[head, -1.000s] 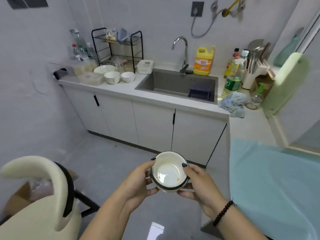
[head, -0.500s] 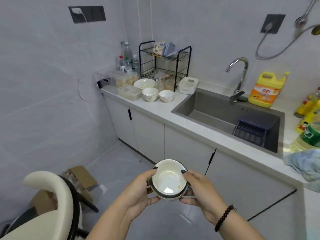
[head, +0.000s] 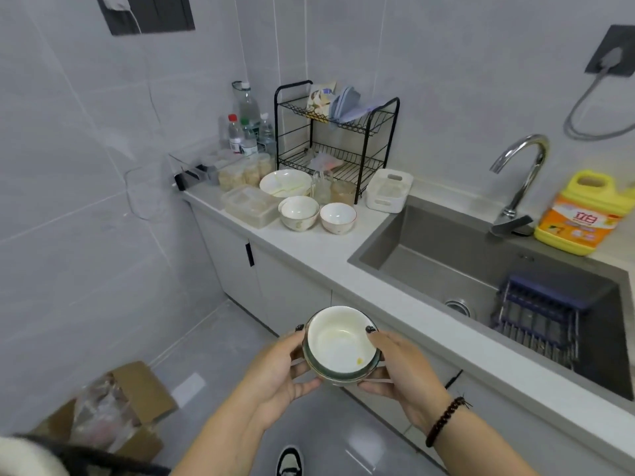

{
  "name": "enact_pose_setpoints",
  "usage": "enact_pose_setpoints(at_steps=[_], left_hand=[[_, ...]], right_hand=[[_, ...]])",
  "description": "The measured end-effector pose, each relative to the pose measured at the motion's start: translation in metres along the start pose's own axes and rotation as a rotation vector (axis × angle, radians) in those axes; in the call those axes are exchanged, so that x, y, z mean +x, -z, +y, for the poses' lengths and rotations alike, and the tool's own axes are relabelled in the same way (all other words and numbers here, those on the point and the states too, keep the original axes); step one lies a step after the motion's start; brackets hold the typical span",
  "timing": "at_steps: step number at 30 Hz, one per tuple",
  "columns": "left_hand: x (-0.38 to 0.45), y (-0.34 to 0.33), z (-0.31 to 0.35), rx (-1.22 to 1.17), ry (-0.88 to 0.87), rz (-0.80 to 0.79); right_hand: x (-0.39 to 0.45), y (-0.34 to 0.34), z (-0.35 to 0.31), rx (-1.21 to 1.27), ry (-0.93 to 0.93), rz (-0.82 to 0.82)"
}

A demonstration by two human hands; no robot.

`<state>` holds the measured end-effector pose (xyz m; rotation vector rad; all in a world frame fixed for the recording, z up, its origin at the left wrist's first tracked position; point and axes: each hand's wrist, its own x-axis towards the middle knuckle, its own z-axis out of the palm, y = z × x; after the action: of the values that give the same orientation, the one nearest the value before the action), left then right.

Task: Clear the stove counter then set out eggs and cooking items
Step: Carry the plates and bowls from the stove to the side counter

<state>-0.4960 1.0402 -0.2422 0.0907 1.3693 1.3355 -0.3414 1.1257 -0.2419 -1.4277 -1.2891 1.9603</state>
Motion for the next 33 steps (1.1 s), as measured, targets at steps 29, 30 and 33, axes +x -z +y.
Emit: enact_pose_setpoints(at_steps=[29, 30, 33], left_hand=[[0.356, -0.078, 0.223, 0.092, 0.063, -0.006], [0.367, -0.084, 0.226, 0.097, 0.060, 0.008], [0.390, -0.094, 0.232, 0.115, 0.053, 0.030]], right_hand=[[0.385, -0.014, -0.189, -0.129, -0.047, 0.153], [0.399, -0.012, -0.195, -0.150, -0.048, 0.147], [0.427, -0.009, -0.205, -0.216, -0.056, 0.139]])
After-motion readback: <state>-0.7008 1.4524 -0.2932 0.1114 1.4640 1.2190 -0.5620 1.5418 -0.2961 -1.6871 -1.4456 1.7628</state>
